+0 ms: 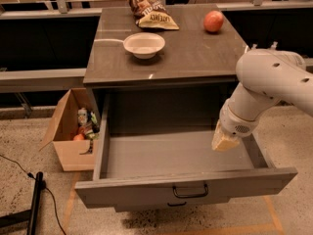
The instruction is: Open top drawer
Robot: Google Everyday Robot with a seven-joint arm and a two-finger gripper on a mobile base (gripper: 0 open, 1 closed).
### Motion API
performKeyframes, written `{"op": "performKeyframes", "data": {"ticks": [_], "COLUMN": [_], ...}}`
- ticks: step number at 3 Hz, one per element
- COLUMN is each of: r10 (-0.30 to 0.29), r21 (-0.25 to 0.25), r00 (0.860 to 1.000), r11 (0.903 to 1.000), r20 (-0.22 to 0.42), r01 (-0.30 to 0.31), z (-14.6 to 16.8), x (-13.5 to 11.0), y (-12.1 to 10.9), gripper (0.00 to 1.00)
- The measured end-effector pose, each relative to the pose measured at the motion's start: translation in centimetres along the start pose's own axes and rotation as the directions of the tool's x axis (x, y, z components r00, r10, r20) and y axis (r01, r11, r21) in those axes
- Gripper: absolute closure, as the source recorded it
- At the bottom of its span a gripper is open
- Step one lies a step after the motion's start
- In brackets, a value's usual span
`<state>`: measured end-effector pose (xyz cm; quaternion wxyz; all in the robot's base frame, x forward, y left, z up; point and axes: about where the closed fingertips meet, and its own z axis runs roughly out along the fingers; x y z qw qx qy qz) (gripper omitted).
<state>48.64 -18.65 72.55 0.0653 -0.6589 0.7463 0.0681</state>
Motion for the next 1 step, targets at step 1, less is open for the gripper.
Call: {"op": "performKeyframes", "data": {"ticks": [1], "r10": [0.0], "r21": [0.0], "r00": [1.0], "r11": [1.0], "r20": [0.0], "r01": [0.0], "z": [-0.03], "x": [-0.02], "y": [0.07], "gripper": [0.59]}}
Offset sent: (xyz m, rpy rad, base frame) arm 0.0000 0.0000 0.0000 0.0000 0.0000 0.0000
